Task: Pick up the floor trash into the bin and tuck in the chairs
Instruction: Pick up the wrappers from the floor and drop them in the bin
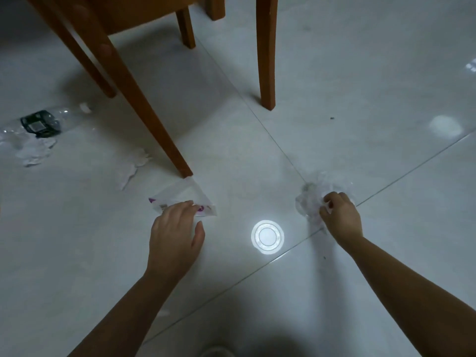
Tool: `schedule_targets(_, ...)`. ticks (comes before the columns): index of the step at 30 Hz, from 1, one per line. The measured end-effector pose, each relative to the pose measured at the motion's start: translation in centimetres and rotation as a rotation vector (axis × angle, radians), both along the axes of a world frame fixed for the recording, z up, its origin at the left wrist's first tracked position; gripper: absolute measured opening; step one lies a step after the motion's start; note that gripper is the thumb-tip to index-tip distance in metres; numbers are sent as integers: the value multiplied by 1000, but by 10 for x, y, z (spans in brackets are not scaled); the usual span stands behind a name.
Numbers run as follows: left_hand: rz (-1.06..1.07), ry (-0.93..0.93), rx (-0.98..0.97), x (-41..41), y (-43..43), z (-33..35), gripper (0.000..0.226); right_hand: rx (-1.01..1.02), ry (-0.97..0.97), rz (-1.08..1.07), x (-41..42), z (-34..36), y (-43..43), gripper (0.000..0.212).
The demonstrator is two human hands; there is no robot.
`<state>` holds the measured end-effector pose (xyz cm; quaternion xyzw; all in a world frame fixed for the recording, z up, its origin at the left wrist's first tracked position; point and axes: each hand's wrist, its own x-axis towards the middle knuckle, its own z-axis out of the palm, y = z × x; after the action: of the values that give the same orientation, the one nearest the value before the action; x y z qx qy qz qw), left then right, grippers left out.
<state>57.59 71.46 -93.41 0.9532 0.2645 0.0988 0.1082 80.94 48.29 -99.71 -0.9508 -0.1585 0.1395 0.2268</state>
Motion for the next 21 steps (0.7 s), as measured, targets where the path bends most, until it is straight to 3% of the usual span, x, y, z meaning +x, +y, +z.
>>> schedule_targets(3,4,-13,13,1,2,-7,33,83,25,24,-1,9,13,6)
schedule_targets(10,48,-5,71,-3,16,-23,27,284,82,168,-12,39,69,10)
schedule_targets(12,59,19,75,-5,22,-29,34,331,101,208,-20,45,88,9)
schedule_targets(21,4,44,84,10,51,-53,39,363,98,285,-32,44,126,4)
